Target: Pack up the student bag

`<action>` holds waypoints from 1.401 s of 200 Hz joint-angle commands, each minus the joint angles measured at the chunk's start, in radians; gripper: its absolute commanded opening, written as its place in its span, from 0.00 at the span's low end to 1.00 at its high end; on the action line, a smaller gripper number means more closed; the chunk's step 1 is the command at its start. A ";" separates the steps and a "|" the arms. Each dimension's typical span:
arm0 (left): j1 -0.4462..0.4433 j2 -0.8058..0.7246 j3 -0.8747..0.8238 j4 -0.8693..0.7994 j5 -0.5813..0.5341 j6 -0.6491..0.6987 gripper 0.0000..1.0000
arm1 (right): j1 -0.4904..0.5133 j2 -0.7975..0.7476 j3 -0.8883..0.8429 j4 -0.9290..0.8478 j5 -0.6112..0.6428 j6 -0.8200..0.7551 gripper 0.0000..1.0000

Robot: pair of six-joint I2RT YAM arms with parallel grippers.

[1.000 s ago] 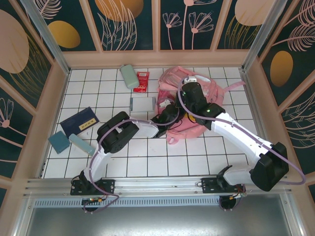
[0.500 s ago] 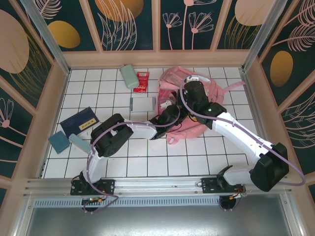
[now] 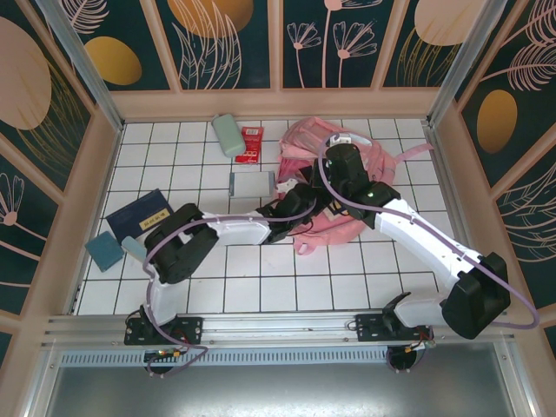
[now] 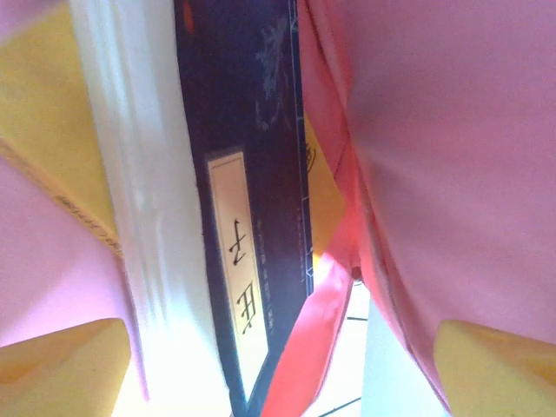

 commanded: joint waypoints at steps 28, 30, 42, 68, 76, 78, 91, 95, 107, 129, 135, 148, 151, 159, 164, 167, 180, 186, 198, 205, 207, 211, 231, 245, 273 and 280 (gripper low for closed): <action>0.011 -0.215 -0.158 -0.143 -0.128 0.065 0.91 | -0.014 -0.036 -0.033 0.115 -0.037 0.023 0.00; 0.014 -0.215 -0.163 -0.148 -0.130 0.069 0.91 | -0.015 -0.036 -0.036 0.117 -0.040 0.022 0.00; 0.034 -0.284 -0.191 -0.186 -0.144 0.093 0.91 | -0.013 -0.033 -0.052 0.128 -0.067 0.024 0.00; 0.088 -0.399 -0.287 -0.259 -0.193 0.139 0.93 | 0.006 -0.027 -0.110 0.166 -0.090 0.023 0.05; 0.105 -0.437 -0.324 -0.270 -0.216 0.150 0.93 | 0.014 -0.025 -0.130 0.179 -0.090 0.023 0.06; 0.109 -0.448 -0.335 -0.272 -0.221 0.153 0.93 | 0.018 -0.024 -0.136 0.182 -0.090 0.023 0.07; 0.140 -0.517 -0.399 -0.283 -0.251 0.175 0.93 | 0.033 -0.021 -0.171 0.206 -0.098 0.026 0.08; 0.149 -0.536 -0.414 -0.291 -0.259 0.184 0.93 | 0.038 -0.020 -0.180 0.215 -0.103 0.028 0.09; 0.178 -0.595 -0.445 -0.335 -0.305 0.203 0.98 | 0.051 -0.015 -0.214 0.243 -0.116 0.033 0.10; 0.245 -0.678 -0.502 -0.388 -0.338 0.258 0.98 | 0.069 0.000 -0.252 0.281 -0.136 0.041 0.10; 0.273 -0.694 -0.518 -0.395 -0.336 0.272 0.99 | 0.074 0.006 -0.258 0.288 -0.140 0.042 0.10; 0.348 -0.722 -0.551 -0.413 -0.326 0.292 0.99 | 0.080 0.017 -0.264 0.293 -0.143 0.046 0.09; 0.365 -0.727 -0.558 -0.412 -0.320 0.299 0.98 | 0.081 0.019 -0.263 0.294 -0.143 0.046 0.07; 0.411 -0.734 -0.576 -0.405 -0.312 0.323 0.99 | 0.084 0.025 -0.264 0.296 -0.143 0.047 0.06; 0.435 -0.734 -0.581 -0.403 -0.310 0.337 0.99 | 0.085 0.026 -0.262 0.296 -0.143 0.048 0.05; 0.456 -0.734 -0.585 -0.401 -0.306 0.345 0.99 | 0.086 0.027 -0.262 0.296 -0.144 0.049 0.06; 0.536 -0.712 -0.595 -0.381 -0.283 0.378 0.98 | 0.087 0.028 -0.260 0.300 -0.150 0.049 0.00; 0.579 -0.700 -0.597 -0.369 -0.271 0.391 0.99 | 0.087 0.026 -0.260 0.297 -0.152 0.049 0.00; 0.645 -0.657 -0.591 -0.346 -0.256 0.414 0.99 | 0.088 0.022 -0.255 0.295 -0.152 0.049 0.00; 0.681 -0.628 -0.583 -0.336 -0.247 0.421 0.98 | 0.088 0.019 -0.254 0.293 -0.152 0.048 0.00; 0.692 -0.618 -0.580 -0.334 -0.244 0.422 0.99 | 0.088 0.019 -0.253 0.293 -0.152 0.048 0.00; 0.710 -0.599 -0.575 -0.328 -0.234 0.425 0.99 | 0.088 0.018 -0.253 0.292 -0.150 0.048 0.00; 0.785 -0.503 -0.537 -0.301 -0.209 0.432 0.99 | 0.090 0.011 -0.246 0.281 -0.145 0.048 0.00; 0.821 -0.445 -0.502 -0.297 -0.207 0.438 0.98 | 0.091 0.007 -0.241 0.274 -0.146 0.049 0.00; 0.873 -0.378 -0.449 -0.293 -0.216 0.445 0.99 | 0.100 -0.004 -0.245 0.268 -0.145 0.052 0.00; 0.882 -0.372 -0.444 -0.289 -0.223 0.449 0.98 | 0.102 -0.007 -0.249 0.267 -0.144 0.054 0.00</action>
